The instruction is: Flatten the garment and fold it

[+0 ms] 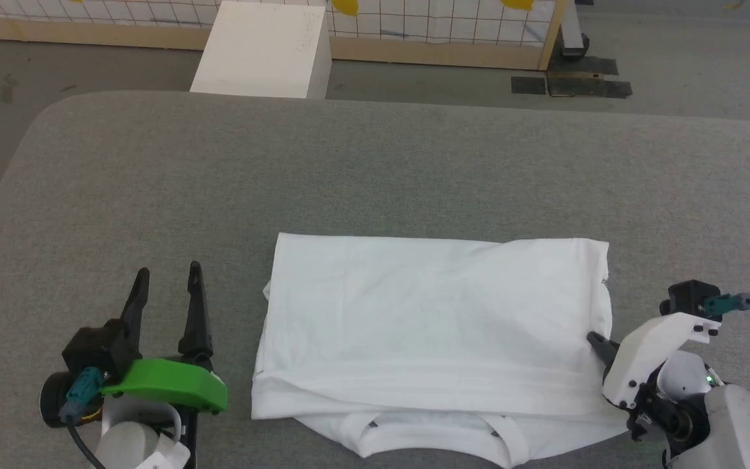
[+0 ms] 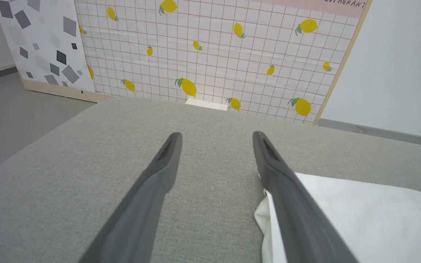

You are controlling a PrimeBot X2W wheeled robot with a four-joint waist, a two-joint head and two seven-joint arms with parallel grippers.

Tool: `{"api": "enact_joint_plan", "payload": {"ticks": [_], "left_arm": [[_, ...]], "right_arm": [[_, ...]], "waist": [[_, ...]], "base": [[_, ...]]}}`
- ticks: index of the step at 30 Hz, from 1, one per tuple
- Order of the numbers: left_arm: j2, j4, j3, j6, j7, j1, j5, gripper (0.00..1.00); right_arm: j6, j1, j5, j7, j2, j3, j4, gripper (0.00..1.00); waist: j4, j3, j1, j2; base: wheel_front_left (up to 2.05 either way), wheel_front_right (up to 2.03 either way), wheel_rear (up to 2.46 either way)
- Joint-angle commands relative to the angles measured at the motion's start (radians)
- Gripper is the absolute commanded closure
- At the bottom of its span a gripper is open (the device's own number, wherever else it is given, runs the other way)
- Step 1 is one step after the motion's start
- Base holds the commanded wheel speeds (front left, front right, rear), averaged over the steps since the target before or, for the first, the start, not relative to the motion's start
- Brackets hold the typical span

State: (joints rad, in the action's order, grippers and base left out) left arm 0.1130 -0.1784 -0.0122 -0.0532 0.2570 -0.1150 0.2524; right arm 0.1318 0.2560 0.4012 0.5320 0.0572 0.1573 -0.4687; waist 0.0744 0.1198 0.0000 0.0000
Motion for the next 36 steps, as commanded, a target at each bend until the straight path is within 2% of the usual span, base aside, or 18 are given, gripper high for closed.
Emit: {"api": "enact_joint_plan", "payload": {"ticks": [1,4,12,15,18,24,30,33,36], "left_arm": [[-0.008,-0.001,-0.005,-0.007,0.005,0.000,-0.018,0.00],[-0.013,-0.002,-0.009,-0.013,0.005,0.001,-0.025,0.00],[-0.025,-0.006,-0.014,-0.024,0.005,0.002,-0.040,0.00],[-0.029,-0.010,-0.015,-0.028,0.005,0.003,-0.044,0.00],[-0.032,-0.015,-0.017,-0.031,0.005,0.004,-0.046,0.00],[-0.036,-0.024,-0.018,-0.037,0.005,0.008,-0.054,0.00],[-0.040,-0.028,-0.015,-0.042,0.005,0.009,-0.061,0.00],[-0.042,-0.027,-0.013,-0.043,0.005,0.002,-0.063,0.00],[-0.044,-0.026,-0.010,-0.046,0.005,-0.009,-0.063,0.00]], "right_arm": [[-0.001,-0.022,-0.021,-0.016,-0.007,0.011,0.010,1.00],[-0.001,-0.034,-0.080,-0.042,-0.007,0.070,0.044,1.00],[-0.001,-0.075,-0.314,-0.066,-0.007,0.318,0.168,1.00],[-0.001,-0.087,-0.359,-0.060,-0.007,0.353,0.217,1.00],[-0.001,-0.104,-0.364,-0.044,-0.007,0.339,0.276,1.00],[-0.001,-0.156,-0.307,0.031,-0.007,0.213,0.462,1.00],[-0.001,-0.181,-0.262,0.162,-0.007,-0.051,0.691,1.00],[-0.001,-0.158,-0.255,0.204,-0.007,-0.195,0.736,1.00],[-0.001,-0.108,-0.263,0.219,-0.007,-0.335,0.703,1.00]], "waist": [[-0.002,-0.001,0.0000,0.0000],[-0.004,-0.002,0.0000,0.0000],[-0.008,0.000,0.0000,0.0000],[-0.010,-0.001,0.0000,0.0000],[-0.011,-0.003,0.0000,0.0000],[-0.009,-0.017,0.0000,0.0000],[0.000,-0.024,0.0000,0.0000],[0.007,-0.014,0.0000,0.0000],[0.019,0.004,0.0000,0.0000]], "base": [[0.00,0.00,0.00],[0.00,0.00,0.00],[0.00,0.00,0.00],[0.00,0.00,0.00],[0.00,0.00,0.00],[0.00,0.00,0.00],[0.00,0.00,0.00],[0.00,0.00,0.00],[0.00,0.00,0.00]]}}
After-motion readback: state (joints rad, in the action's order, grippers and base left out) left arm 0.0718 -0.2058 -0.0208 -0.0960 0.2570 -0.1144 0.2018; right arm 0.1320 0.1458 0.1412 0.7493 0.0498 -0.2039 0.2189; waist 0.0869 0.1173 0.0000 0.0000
